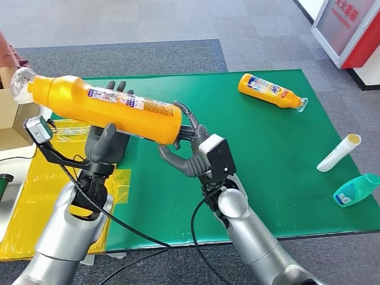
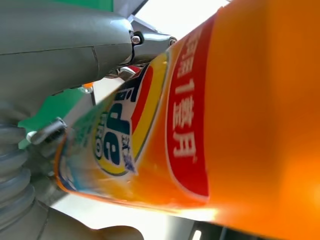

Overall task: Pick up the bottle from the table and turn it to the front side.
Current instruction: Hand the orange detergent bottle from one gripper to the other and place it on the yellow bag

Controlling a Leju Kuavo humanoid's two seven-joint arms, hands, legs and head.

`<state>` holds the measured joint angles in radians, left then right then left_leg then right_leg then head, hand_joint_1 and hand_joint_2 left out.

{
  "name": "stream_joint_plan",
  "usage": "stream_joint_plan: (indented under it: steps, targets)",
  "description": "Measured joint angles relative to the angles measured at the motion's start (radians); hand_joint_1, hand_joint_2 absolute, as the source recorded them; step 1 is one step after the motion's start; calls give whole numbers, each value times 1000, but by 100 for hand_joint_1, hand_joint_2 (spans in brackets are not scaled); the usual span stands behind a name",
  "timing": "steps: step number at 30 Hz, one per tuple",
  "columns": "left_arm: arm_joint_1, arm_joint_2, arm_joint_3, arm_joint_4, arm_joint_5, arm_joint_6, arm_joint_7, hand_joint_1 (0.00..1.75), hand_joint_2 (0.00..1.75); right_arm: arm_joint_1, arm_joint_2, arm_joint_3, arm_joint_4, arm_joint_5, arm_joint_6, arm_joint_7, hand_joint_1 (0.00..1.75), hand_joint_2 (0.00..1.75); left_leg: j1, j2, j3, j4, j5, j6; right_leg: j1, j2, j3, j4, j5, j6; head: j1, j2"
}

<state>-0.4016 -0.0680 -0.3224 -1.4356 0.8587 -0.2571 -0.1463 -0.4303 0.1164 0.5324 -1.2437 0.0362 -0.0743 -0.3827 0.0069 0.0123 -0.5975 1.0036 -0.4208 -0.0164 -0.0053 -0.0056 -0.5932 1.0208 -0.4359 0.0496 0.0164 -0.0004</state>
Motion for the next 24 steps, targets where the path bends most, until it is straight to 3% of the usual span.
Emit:
stream_joint_plan:
  steps: [2,6,24]
  targets:
    - [-10,0,-5,-3,6,0,1,0,175,0,1,4,12,4,0,-2,175,175,0,0,0,0,0,0,0,0,0,0,0,0,0,0]
    - [-23,-1,-13,-11,8,10,1,175,175,0,6,10,36,12,0,-7,175,175,0,0,0,0,0,0,0,0,0,0,0,0,0,0]
    - [-22,-1,-15,-22,-26,60,-30,175,175,-4,17,17,79,28,3,-14,175,175,0,0,0,0,1,-1,0,0,0,0,0,0,0,0]
